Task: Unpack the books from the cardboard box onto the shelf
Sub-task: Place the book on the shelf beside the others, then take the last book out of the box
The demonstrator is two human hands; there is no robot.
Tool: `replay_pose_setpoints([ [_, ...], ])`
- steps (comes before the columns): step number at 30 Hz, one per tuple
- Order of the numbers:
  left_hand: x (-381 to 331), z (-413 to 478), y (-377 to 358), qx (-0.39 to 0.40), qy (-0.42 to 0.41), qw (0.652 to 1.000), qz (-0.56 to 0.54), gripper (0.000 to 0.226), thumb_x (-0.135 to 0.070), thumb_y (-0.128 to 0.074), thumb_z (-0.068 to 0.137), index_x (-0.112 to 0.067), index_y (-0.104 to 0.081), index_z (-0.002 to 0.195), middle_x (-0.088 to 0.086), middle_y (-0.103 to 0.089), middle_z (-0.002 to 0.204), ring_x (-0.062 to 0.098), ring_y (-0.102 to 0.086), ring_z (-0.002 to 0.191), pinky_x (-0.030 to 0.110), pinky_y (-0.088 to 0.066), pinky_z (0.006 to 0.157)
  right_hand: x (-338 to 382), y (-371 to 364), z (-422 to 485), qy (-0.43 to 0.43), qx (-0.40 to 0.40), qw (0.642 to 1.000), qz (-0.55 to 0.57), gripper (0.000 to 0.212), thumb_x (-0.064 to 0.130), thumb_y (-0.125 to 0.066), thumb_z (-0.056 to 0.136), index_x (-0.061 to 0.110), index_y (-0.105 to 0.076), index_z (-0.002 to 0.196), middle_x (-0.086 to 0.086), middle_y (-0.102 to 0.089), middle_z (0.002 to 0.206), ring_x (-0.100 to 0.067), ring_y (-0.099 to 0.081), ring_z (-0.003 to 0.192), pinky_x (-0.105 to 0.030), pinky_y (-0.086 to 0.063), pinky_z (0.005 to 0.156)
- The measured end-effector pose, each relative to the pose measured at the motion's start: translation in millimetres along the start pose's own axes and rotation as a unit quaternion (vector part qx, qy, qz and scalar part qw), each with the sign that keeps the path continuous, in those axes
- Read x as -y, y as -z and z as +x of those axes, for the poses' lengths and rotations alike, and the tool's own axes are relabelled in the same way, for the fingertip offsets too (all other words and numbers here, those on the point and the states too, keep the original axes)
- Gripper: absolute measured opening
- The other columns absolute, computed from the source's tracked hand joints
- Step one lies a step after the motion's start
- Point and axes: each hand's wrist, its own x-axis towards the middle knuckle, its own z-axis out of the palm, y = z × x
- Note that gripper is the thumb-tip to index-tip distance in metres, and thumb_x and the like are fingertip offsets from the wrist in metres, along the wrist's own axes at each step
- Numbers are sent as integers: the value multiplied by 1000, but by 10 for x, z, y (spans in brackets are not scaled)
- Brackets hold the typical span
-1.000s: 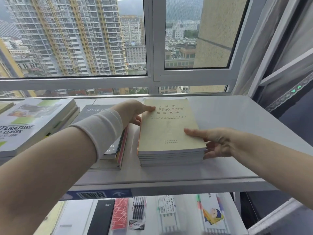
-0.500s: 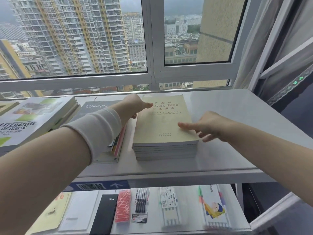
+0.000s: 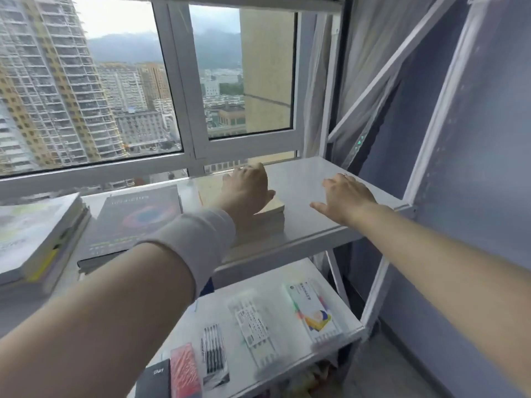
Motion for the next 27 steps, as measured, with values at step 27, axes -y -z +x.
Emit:
replay_pose_setpoints([
  [27,-6396,-4242,-1357,169,-468,868,-14,49,-37,-45,96,-11,-40,136,10,-48,137,30,-44,128,40,-33,103,-4695,-301,-6737,-465,133,870,-95,65,43,-30,97,9,-14,150,-14,-9,159,-33,-1,147,-49,-8,119],
])
